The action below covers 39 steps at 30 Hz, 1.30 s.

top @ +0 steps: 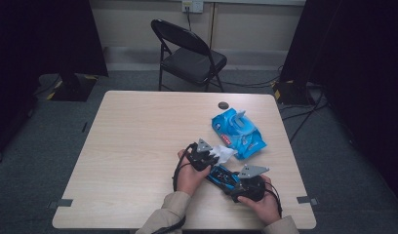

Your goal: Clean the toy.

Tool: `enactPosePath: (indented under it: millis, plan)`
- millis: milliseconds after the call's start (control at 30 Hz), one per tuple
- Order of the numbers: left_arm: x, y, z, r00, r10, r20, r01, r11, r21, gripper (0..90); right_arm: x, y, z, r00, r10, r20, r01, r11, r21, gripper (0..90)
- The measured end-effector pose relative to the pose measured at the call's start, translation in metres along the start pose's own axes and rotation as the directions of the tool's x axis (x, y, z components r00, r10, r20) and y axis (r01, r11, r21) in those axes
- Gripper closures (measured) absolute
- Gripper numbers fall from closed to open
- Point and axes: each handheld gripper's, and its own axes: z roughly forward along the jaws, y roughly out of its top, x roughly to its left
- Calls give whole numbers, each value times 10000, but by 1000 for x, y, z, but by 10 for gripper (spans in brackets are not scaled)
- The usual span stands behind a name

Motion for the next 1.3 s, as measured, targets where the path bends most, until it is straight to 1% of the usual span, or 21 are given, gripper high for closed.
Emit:
enactPosePath:
  millis: [67,133,167,200,233,267,300,333,400,533,600,633,700,767,833,867,900,967,1033,1133,1300]
  plan:
    - [3,-1,-2,9998,-177,16,177,9998,-31,816,0,0,0,10000,-1,1,1,10000,0,246]
    - [4,-2,-3,9996,-266,-39,265,9996,-56,815,0,0,0,10000,2,1,-2,10000,2,245]
    - [6,-2,-4,9995,-278,-155,278,9996,-12,815,0,0,0,10000,-2,-1,2,10000,-2,246]
    - [8,-3,-6,9994,-125,-327,128,9999,109,817,0,0,0,10000,-3,1,3,10000,0,246]
    - [11,-5,-7,9989,-359,-315,363,9993,105,820,0,0,0,10000,6,2,-6,10000,-4,246]
    - [13,-6,-9,9981,-511,-340,516,9986,145,821,0,0,0,10000,6,2,-6,10000,-5,246]
    - [15,-8,-10,9981,-464,-394,475,9985,276,822,0,0,0,10000,4,2,-4,10000,-5,246]
    - [17,-11,-11,9976,-608,-347,618,9977,285,824,0,0,0,10000,6,1,-6,10000,-6,246]
    - [19,-15,-14,9959,-880,-229,883,9960,148,823,0,0,0,10000,11,1,-11,10000,-5,245]
    - [18,-17,-16,9961,-839,-274,841,9964,56,824,0,0,0,10000,7,1,-7,10000,-4,245]
    - [19,-18,-18,9967,-774,-255,778,9969,147,825,0,0,0,10000,8,1,-8,10000,-5,245]
    - [19,-18,-18,9960,-844,-297,846,9964,71,825,0,0,0,10000,7,-2,-7,10000,-3,245]
    - [21,-19,-21,9961,-798,-371,805,9966,178,825,0,0,0,10000,8,-2,-8,10000,-3,245]
    - [21,-20,-25,9952,-874,-447,886,9957,256,825,0,0,0,10000,9,-1,-9,10000,-5,245]
    - [24,-22,-29,9955,-776,-542,803,9954,514,826,0,0,0,10000,7,-2,-7,10000,-2,245]
    - [24,-24,-30,9951,-821,-558,854,9946,595,828,0,0,0,10000,6,0,-6,10000,-4,245]
    - [25,-26,-32,9948,-888,-504,918,9940,594,828,0,0,0,10000,6,3,-6,10000,-3,245]
    - [26,-30,-35,9956,-884,-319,902,9942,578,829,0,0,0,10000,3,4,-3,10000,-2,245]
    - [26,-35,-38,9934,-1122,-243,1135,9915,628,830,0,0,0,10000,4,6,-4,10000,1,245]
    - [25,-40,-43,9932,-1149,-187,1159,9907,715,830,0,0,0,10000,9,10,-9,10000,3,245]
    - [18,-49,-49,9950,-996,-51,997,9916,824,830,0,0,0,10000,36,18,-36,10000,17,243]
